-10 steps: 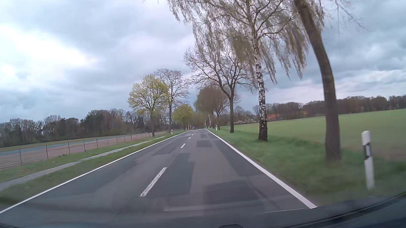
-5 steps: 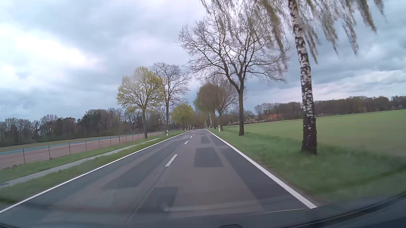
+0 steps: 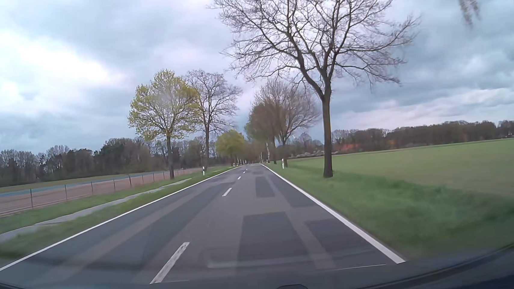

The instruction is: Follow the waypoints while adhering to traffic rules and regulations

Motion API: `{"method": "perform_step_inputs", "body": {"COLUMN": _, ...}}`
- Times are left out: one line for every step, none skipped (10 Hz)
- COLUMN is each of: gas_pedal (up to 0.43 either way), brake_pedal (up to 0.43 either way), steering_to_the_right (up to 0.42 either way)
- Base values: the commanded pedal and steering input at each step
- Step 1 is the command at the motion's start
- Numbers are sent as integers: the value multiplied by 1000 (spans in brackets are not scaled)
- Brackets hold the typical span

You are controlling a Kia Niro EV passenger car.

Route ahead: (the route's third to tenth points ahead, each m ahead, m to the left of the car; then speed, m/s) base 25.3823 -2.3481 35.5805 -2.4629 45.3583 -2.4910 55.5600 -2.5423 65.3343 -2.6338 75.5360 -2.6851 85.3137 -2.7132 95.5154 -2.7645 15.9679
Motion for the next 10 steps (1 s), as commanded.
{"method": "perform_step_inputs", "body": {"gas_pedal": 118, "brake_pedal": 0, "steering_to_the_right": -4}}
{"method": "perform_step_inputs", "body": {"gas_pedal": 118, "brake_pedal": 0, "steering_to_the_right": -5}}
{"method": "perform_step_inputs", "body": {"gas_pedal": 118, "brake_pedal": 0, "steering_to_the_right": -4}}
{"method": "perform_step_inputs", "body": {"gas_pedal": 118, "brake_pedal": 0, "steering_to_the_right": -4}}
{"method": "perform_step_inputs", "body": {"gas_pedal": 118, "brake_pedal": 0, "steering_to_the_right": -4}}
{"method": "perform_step_inputs", "body": {"gas_pedal": 118, "brake_pedal": 0, "steering_to_the_right": -5}}
{"method": "perform_step_inputs", "body": {"gas_pedal": 118, "brake_pedal": 0, "steering_to_the_right": -4}}
{"method": "perform_step_inputs", "body": {"gas_pedal": 118, "brake_pedal": 0, "steering_to_the_right": -4}}
{"method": "perform_step_inputs", "body": {"gas_pedal": 118, "brake_pedal": 0, "steering_to_the_right": -4}}
{"method": "perform_step_inputs", "body": {"gas_pedal": 118, "brake_pedal": 0, "steering_to_the_right": -4}}
